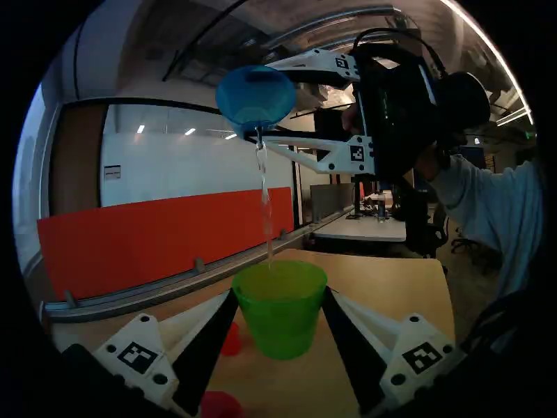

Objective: Pour water

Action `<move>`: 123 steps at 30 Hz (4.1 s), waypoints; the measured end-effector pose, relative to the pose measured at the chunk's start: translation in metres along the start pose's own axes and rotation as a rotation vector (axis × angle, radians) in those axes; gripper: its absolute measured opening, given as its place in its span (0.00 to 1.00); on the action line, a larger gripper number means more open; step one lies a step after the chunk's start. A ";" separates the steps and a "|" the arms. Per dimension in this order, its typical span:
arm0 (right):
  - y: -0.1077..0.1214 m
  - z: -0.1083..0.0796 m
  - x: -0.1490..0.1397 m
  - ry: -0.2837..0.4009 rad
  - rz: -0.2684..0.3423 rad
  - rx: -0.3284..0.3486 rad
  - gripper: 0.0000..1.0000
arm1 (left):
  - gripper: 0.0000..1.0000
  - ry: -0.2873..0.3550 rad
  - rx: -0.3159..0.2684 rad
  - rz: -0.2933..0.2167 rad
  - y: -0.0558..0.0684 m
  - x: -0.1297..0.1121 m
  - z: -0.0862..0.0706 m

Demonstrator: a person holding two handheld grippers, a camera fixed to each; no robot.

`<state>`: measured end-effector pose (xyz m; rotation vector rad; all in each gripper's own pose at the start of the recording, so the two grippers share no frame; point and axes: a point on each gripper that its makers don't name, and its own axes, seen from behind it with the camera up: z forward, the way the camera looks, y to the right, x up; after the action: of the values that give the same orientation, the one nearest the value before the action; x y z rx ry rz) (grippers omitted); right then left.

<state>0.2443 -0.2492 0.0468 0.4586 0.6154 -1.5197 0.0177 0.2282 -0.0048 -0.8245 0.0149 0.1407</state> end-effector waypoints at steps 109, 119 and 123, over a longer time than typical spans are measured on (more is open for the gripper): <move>-0.044 -0.038 0.049 0.090 1.431 0.160 0.89 | 0.86 0.024 0.068 0.004 -0.011 0.008 -0.019; -0.077 -0.054 0.027 0.037 1.434 0.160 0.89 | 0.86 0.010 0.091 -0.006 -0.014 0.000 -0.028; -0.084 -0.062 0.021 0.030 1.456 0.158 0.89 | 0.86 0.010 0.095 -0.014 -0.013 -0.002 -0.032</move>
<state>0.1545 -0.2276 -0.0055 0.7981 0.0581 -0.1599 0.0183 0.1956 -0.0165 -0.7302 0.0252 0.1221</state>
